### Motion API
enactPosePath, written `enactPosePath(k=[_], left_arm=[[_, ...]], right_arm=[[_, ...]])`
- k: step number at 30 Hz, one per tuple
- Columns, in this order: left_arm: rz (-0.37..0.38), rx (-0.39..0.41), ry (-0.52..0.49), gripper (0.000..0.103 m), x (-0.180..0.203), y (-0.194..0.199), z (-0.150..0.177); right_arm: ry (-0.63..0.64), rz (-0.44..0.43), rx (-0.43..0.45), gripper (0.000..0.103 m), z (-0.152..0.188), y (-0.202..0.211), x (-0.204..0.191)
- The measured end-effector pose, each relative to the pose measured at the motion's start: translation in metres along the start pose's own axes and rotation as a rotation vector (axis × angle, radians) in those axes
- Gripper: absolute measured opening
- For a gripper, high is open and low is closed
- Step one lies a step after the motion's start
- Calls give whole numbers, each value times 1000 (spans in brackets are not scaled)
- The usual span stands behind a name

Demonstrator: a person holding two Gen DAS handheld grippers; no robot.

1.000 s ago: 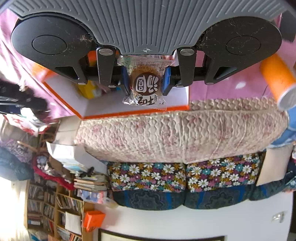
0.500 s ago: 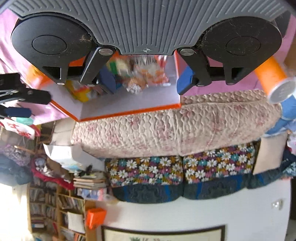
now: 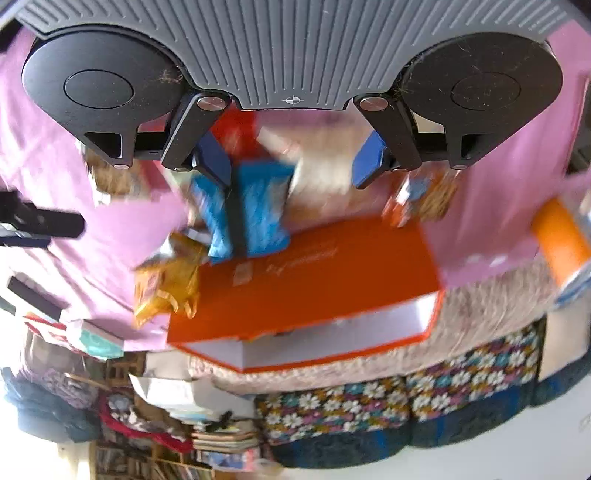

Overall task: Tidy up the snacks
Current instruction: 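Grasp the blue wafer pack with the left gripper while the right grasps the chocolate-chip cookie pack, then lift both packs and carry them over the orange box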

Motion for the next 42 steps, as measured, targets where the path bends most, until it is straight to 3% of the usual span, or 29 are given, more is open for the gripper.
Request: enactPosePath(k=[5,6,7,8,9,11,17,22,26,31,33,39,41,42], left_arm=[[18,-52,-19,54,20,-52,-20],[21,-73,-21,49,23,-61,-19],[16,-96,-17,34,24,-69,-18],[14,-102,-8,31,23,-72,-17],[12,-103,1,21,23,-70,-17],[26,-98,35,19,20,-58,-16],[21,-96,86,19,-3,22,18],[-92,-132,111,19,-34,71,66],[-126,-157,214,19,-56,72,88],[-131,-143,213,22,-56,66,89],[-136,-136,189,22,-52,67,88],[-148,-128,159,25,-48,67,94],[-151,-133,150,34,-46,68,93],[-155,-135,146,45,-45,69,93]], right_arm=[[-87,5,24,94,-9,6,19],[-97,13,26,94,-10,7,23],[-105,16,26,94,-11,9,26],[-114,17,28,94,-11,10,30],[-123,18,27,94,-12,11,33],[-131,16,15,94,-10,11,34],[-74,-33,-75,94,8,5,17],[48,-80,-135,94,29,-6,-21],[109,-63,-147,93,36,-19,-39],[189,-27,-143,71,46,-31,-42],[206,-14,-137,53,44,-27,-34],[198,28,-125,49,43,-7,-1],[195,34,-122,49,43,-2,6],[192,33,-124,50,43,0,8]])
Point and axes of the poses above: each gripper's, at about its wrist camera, not at the fingertips, and y roughly against the way its jaws point, x to its right, z to its underside, the point moved 6 cm from there along -y, roughly the way its jaws point, and after that the axes turned 9 degrees about x, right-handed, at the moved point
